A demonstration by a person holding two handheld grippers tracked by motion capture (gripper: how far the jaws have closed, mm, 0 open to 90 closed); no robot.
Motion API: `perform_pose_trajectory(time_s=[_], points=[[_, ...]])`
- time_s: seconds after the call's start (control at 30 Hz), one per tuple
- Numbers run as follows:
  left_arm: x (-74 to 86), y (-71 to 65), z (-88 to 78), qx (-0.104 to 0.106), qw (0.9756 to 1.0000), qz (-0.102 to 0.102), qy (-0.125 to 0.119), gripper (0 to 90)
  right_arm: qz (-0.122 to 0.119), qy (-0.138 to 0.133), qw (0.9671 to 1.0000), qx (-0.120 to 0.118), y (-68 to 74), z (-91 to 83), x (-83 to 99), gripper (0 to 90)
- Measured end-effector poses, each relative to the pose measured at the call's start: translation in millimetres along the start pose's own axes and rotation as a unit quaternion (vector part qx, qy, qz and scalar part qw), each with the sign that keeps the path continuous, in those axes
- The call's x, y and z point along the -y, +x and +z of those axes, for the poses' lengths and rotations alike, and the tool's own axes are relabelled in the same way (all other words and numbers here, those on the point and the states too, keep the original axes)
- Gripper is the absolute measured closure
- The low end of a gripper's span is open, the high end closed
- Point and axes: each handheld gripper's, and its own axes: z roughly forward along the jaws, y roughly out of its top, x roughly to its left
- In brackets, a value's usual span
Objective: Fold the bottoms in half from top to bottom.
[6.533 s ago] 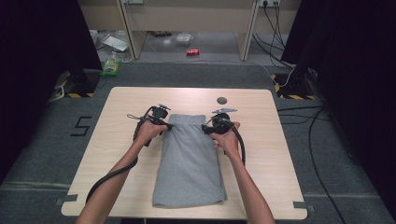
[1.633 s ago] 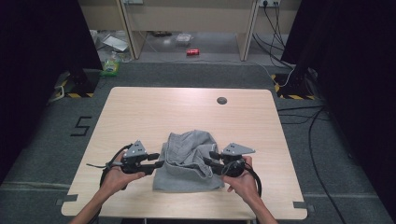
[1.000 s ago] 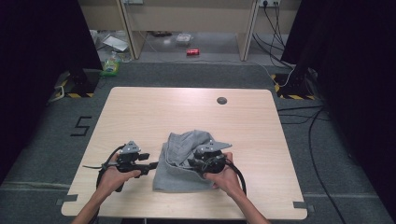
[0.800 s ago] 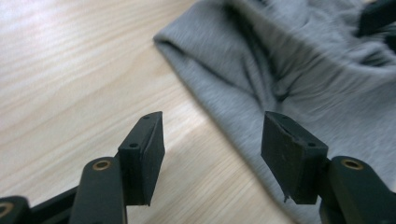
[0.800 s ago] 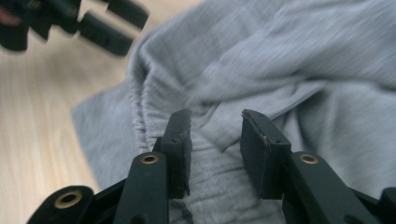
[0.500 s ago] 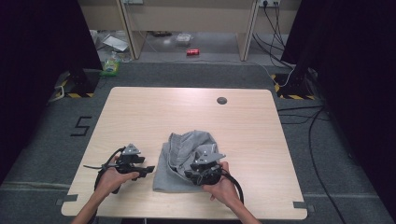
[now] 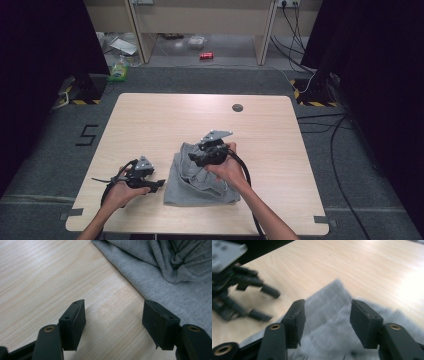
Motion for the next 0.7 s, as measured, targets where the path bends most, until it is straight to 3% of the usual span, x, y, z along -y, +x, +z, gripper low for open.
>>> perform_pose_trajectory(time_s=[0.13,0.23,0.5,0.63,0.7], points=[[0.7,0.1,-0.2,0.000,1.0000,0.001,-0.002,33.2,-0.002,0.017,0.9998,-0.010,-6.1,21.1,-18.2,42.3],[0.9,0.2,-0.2,0.000,1.0000,0.001,-0.003,33.2,0.011,0.026,0.9994,-0.019,-12.8,35.5,-28.0,41.3],[1.3,0.8,-0.2,0.003,1.0000,0.003,-0.004,33.2,0.024,0.058,0.9977,-0.025,-24.7,63.3,-33.1,43.7],[1.3,0.7,-0.2,0.003,1.0000,0.003,-0.004,33.2,0.039,0.065,0.9962,-0.042,-35.5,71.3,-31.6,49.9],[1.4,0.8,-0.1,0.003,1.0000,0.003,-0.005,33.2,0.055,0.065,0.9947,-0.057,-37.8,72.0,-29.9,64.3]])
